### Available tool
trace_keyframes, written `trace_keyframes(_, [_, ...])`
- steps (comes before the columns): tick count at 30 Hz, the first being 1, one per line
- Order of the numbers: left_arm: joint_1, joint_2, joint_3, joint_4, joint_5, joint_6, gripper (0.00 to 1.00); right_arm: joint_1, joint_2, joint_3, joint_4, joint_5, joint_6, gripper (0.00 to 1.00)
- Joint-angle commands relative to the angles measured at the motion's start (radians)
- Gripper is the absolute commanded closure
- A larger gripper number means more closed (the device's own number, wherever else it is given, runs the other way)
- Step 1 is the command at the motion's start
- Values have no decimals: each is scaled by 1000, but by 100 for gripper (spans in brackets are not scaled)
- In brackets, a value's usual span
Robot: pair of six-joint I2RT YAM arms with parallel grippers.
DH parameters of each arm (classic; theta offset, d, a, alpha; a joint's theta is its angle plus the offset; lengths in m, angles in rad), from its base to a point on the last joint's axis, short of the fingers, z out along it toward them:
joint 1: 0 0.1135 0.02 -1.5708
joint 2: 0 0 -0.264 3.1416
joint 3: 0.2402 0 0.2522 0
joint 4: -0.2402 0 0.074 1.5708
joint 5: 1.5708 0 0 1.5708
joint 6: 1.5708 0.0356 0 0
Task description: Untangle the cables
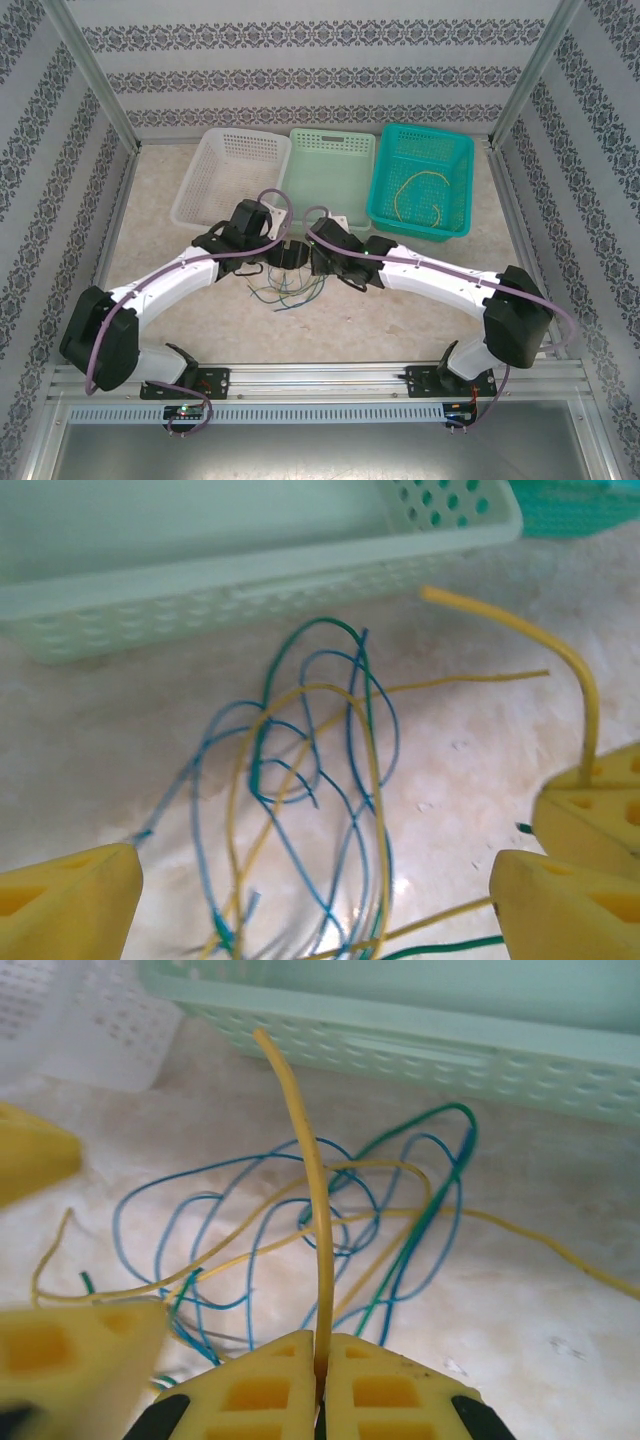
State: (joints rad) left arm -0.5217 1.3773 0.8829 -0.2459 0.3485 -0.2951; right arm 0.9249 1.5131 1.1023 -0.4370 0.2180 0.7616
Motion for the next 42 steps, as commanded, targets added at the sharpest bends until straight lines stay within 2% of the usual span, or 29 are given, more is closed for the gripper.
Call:
trace_keyframes(1, [3,47,32,7,144,38,13,-6,-24,44,77,-57,-36,97])
trace_keyframes(11, [-32,167,96,-17,333,91,20,-20,-192,-12,198,-40,-45,99])
trace_keyframes(15, [-36,196,106,17,367,74,21,-23,-237,-36,253,-42,-51,99])
trace_keyframes(20, [-36,198,116,61,396,55,24,-27,-270,-52,180,2,-57,97])
trace_keyframes(21, [-35,201,120,66,403,51,28,-28,-274,-62,181,7,-55,97])
trace_keyframes(25, [-42,219,139,45,403,51,59,-43,-303,-121,224,10,-37,96])
trace_keyframes(27, [-44,220,141,28,368,51,70,-51,-327,-146,236,17,-30,97])
trace_keyframes(29, [-43,221,142,3,317,57,74,-59,-358,-157,224,28,-34,96])
trace_keyframes(33, [-43,223,147,-23,258,63,71,-88,-435,-184,178,46,-57,95])
trace_keyframes(34, [-44,223,149,-22,252,60,68,-93,-442,-184,156,49,-62,93])
trace_keyframes(35, [-43,223,152,-20,245,56,57,-95,-442,-183,125,62,-58,91])
trace_keyframes(42, [-43,200,163,-25,209,37,37,-101,-367,-213,112,25,22,78])
